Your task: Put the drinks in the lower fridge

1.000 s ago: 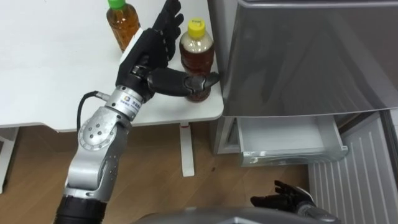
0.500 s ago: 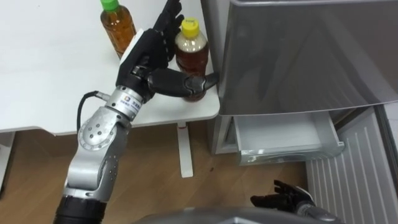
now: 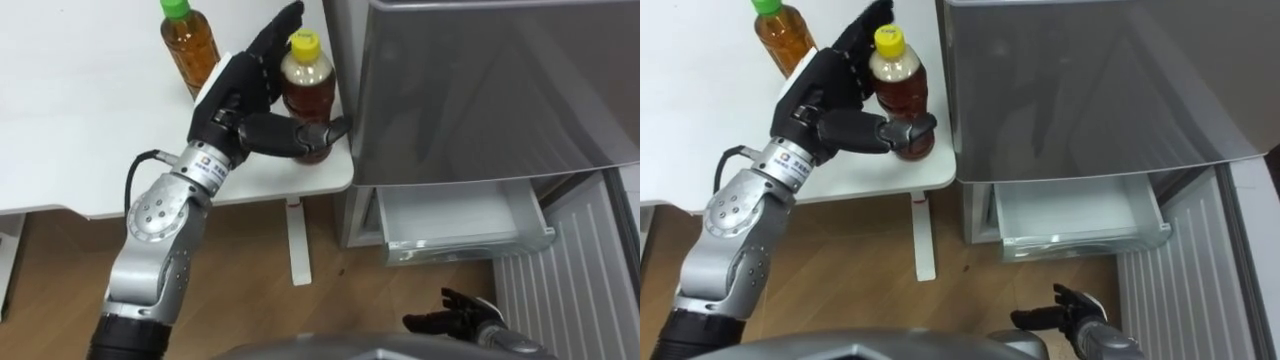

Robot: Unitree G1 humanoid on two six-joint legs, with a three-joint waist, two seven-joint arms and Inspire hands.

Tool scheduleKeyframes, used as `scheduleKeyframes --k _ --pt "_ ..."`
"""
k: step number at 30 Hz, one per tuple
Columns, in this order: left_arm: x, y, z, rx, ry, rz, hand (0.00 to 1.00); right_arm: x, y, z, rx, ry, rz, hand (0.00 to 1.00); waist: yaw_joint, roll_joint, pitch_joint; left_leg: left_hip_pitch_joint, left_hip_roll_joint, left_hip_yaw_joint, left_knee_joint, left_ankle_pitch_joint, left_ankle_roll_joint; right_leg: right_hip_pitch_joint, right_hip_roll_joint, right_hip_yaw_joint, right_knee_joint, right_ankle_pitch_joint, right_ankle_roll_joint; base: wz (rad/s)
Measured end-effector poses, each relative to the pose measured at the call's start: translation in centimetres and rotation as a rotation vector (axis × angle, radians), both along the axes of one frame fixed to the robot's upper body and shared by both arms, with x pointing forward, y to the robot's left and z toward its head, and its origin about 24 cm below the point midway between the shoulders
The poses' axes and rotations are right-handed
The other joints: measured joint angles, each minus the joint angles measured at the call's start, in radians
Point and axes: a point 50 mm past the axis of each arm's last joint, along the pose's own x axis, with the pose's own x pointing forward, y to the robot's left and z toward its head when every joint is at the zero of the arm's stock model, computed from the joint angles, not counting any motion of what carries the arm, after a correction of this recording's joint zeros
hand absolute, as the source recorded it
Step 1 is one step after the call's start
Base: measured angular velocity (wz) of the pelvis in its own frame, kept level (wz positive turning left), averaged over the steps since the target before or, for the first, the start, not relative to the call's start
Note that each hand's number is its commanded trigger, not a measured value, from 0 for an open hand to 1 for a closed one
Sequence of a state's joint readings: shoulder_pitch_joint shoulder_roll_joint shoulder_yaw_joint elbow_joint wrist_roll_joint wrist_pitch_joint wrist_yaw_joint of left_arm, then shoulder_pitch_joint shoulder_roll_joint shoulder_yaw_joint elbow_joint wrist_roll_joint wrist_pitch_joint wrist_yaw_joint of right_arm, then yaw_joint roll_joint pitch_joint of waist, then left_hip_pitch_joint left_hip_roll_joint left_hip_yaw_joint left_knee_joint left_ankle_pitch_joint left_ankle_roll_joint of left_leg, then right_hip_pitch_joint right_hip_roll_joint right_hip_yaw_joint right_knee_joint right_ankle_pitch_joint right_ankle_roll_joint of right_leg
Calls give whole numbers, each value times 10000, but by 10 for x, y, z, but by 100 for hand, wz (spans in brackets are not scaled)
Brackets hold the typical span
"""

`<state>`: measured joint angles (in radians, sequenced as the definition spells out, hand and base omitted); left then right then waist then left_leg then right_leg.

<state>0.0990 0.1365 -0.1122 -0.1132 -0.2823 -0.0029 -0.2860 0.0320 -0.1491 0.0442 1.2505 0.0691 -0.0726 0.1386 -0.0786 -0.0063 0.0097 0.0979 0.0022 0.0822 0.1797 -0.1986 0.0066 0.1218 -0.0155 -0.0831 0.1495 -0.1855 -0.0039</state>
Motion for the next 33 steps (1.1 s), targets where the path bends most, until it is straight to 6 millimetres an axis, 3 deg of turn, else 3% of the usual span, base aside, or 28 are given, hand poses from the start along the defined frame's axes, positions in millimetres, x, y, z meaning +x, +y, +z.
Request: scheduleKeyframes --k 24,28,33 --pt "-1 2 -25 102 1396 221 100 1 2 0 -107 -74 51 0 -71 -42 20 -9 -5 -11 6 0 0 12 -6 -55 0 -2 -3 0" --pt "-3 0 -33 -132 1794 167 100 3 5 0 -26 -92 56 0 -72 -181 81 -22 2 -8 38 0 0 1 -2 -63 4 -1 -4 0" --pt "-3 0 -33 -162 1787 154 100 3 10 -1 114 -41 92 0 -83 -347 -6 -202 1 -8 127 0 0 -110 -9 -91 13 6 -14 1"
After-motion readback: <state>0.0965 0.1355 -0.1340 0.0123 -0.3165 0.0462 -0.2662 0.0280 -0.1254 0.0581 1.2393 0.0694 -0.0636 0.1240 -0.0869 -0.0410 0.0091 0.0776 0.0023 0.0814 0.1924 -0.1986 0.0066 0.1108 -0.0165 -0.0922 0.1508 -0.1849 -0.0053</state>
